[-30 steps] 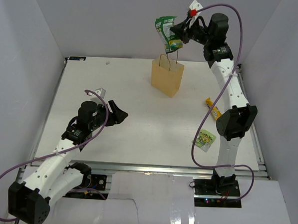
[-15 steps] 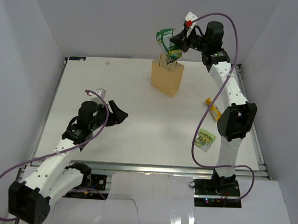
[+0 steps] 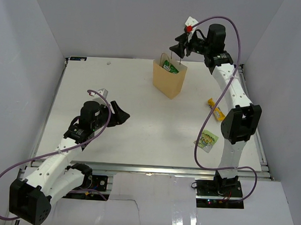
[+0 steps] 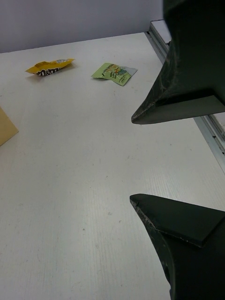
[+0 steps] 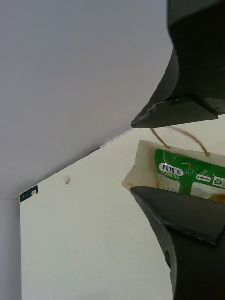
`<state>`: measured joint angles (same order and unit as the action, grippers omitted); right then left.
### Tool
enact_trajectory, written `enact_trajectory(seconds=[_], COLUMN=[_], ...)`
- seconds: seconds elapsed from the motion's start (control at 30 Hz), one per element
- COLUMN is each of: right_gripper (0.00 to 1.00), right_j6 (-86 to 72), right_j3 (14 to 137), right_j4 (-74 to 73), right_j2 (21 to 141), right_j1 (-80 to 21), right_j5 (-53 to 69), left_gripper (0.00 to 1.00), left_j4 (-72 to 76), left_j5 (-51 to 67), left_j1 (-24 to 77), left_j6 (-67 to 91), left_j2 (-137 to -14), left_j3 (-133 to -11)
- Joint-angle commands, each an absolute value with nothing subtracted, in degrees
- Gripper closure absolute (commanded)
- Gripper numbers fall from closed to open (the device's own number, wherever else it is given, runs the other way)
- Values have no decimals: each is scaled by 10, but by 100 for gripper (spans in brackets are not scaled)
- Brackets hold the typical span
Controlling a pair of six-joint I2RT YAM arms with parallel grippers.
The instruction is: Place the snacks into the paper bag
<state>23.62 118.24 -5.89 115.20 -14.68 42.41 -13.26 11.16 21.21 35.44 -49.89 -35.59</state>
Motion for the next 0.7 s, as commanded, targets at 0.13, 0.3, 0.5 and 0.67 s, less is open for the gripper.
enact_trajectory(seconds=[0.13,0.3,0.5,0.67], right_gripper=[39,30,15,13], right_j6=[201,204,304,365], right_j3=[1175,1038,883,796], right_j4=[-113,-226,-408,-380], right_j2=[1063,986,1011,1020], right_j1=[-108,-20,-10,10], right_j5=[439,442,175,107], left_gripper=[28,26,5,2], left_j4=[-126,-125,-122,-119], left_j5=[115,105,66,73], left_j1=[212,212,211,211], left_j6=[352,366,378,359], left_j2=[-492,-467,-466,-509], left_j3=[-358,-337,-331,-359])
